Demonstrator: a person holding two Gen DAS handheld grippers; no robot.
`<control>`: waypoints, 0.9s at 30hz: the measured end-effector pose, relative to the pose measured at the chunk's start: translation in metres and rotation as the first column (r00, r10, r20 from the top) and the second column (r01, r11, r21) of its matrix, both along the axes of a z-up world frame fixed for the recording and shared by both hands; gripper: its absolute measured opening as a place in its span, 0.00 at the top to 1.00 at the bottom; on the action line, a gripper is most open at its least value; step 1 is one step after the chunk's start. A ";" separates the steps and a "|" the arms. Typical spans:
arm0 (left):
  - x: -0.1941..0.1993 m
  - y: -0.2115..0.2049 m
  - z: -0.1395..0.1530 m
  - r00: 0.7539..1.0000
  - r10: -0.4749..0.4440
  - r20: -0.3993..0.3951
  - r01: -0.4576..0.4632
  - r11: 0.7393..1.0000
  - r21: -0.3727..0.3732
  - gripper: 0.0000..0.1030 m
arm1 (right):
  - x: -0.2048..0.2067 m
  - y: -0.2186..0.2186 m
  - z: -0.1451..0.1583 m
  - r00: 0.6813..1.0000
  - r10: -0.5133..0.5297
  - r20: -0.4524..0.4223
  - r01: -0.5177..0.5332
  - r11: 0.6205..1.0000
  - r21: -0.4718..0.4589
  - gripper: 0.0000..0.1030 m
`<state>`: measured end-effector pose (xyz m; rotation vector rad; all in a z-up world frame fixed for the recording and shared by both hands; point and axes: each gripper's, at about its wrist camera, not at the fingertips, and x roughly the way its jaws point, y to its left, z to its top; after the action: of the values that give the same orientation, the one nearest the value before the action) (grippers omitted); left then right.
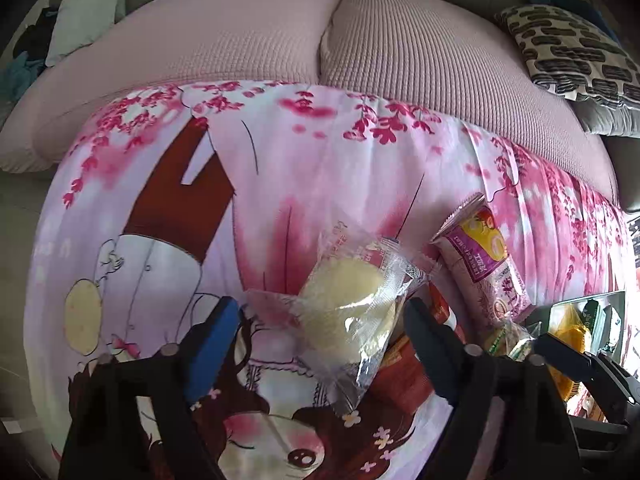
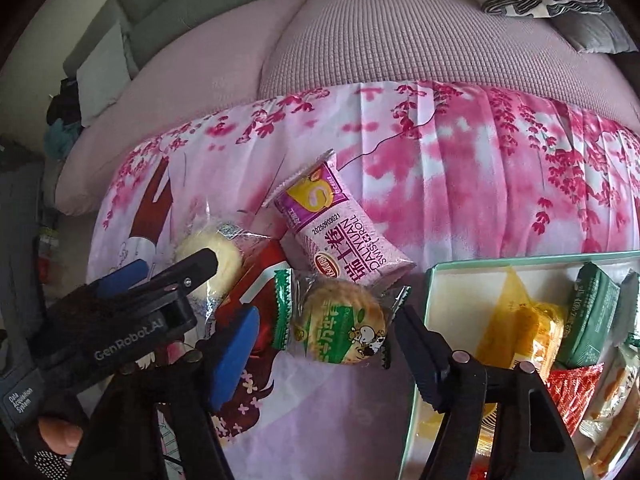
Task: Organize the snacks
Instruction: 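Grasp the clear-wrapped bun with the left tool while the right tool grasps the green biscuit bag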
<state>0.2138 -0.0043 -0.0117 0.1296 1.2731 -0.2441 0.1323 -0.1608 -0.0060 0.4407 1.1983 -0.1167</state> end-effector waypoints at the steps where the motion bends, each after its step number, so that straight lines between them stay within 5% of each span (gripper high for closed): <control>1: 0.001 -0.001 -0.002 1.000 -0.003 0.004 0.003 1.000 0.005 0.21 | 0.002 -0.001 -0.002 1.000 -0.001 -0.006 0.001 1.000 -0.004 0.31; 14: 0.000 -0.003 -0.001 1.000 0.012 0.023 -0.011 0.999 -0.038 0.38 | 0.002 -0.002 -0.014 1.000 -0.008 0.008 0.008 1.000 -0.016 0.50; 16: -0.004 -0.001 0.000 1.000 0.021 0.019 -0.020 0.998 -0.053 0.50 | -0.002 -0.003 -0.012 1.000 -0.012 0.020 0.012 1.000 -0.009 0.51; 27: -0.039 0.023 0.020 0.989 0.129 0.064 -0.119 0.982 -0.145 0.51 | -0.039 0.000 0.009 0.995 -0.031 0.100 0.030 0.999 0.011 0.51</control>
<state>0.1744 0.0191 0.0079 -0.0617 1.1819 -0.2190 0.0929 -0.1607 0.0031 0.4679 1.0944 -0.1138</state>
